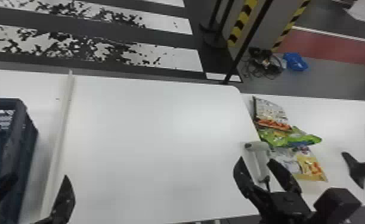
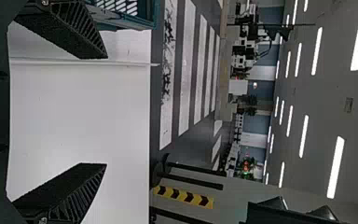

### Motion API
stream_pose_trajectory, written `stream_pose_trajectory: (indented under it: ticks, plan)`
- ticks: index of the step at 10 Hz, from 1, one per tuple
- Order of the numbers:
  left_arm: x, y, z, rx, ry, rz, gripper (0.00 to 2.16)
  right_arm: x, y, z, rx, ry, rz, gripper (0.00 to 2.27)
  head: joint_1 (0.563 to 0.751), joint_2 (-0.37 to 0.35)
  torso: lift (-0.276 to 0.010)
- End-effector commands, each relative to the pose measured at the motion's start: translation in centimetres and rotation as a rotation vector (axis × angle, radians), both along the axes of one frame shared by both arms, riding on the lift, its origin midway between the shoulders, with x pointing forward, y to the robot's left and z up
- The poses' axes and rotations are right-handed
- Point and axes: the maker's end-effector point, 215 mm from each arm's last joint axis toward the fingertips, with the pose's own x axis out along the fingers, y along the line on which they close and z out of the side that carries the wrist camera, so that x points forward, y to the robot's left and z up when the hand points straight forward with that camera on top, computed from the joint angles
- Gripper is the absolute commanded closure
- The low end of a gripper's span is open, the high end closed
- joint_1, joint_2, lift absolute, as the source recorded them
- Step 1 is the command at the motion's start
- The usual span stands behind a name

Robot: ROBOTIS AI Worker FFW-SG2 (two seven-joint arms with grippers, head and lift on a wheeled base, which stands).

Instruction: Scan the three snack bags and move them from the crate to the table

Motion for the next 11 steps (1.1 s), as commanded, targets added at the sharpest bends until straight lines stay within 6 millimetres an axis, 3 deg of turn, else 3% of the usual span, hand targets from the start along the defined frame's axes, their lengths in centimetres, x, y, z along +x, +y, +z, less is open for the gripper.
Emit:
stream_pose_trajectory:
  ticks: [1,11]
  plan:
    - [-0.1,-0.3,0.1,-0.006,0.0,-0.003,0.04,0.0,0.2,0.0,0.001,-0.002,0.003,0.09,0.695,-0.274,-0.062]
    - [0.1,0.6,-0.1,-0.009,0.006,0.012,0.04,0.0,0.2,0.2,-0.003,-0.005,0.014,0.09,0.695,-0.262,-0.062]
